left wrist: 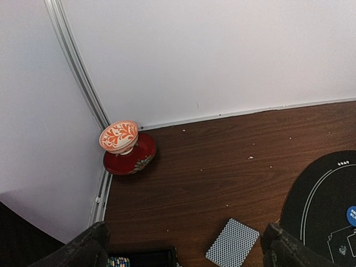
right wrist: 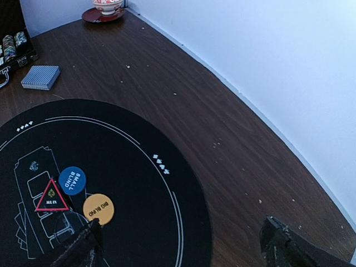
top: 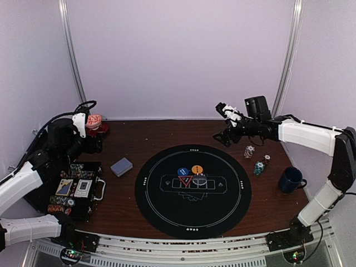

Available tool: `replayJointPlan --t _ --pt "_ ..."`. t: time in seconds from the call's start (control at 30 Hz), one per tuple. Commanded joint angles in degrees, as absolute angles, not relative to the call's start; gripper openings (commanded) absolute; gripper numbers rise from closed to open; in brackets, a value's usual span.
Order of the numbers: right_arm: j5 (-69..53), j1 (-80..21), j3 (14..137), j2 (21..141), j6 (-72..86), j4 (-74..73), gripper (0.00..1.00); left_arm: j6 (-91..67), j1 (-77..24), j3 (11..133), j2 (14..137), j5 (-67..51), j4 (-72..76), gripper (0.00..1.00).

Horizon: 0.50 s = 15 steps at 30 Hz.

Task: Distribute texas hold em gaming equipment
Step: Pick up the dealer button from the poker table mat.

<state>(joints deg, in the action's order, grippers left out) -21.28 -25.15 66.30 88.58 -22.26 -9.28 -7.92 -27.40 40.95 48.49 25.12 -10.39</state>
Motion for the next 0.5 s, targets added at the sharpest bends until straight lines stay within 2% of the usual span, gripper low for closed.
replayJointPlan --t 0.0,0.47 --pt "-16.72 -29.87 72.19 95.54 -19.92 -13.90 1.00 -7.04 -27.52 42.91 48.59 23.35 -7.82 0.98" --pt "-13.49 -39.15 87.50 112.36 -22.65 -33.66 1.00 -7.17 -27.46 43.32 48.90 22.35 -8.25 0.98"
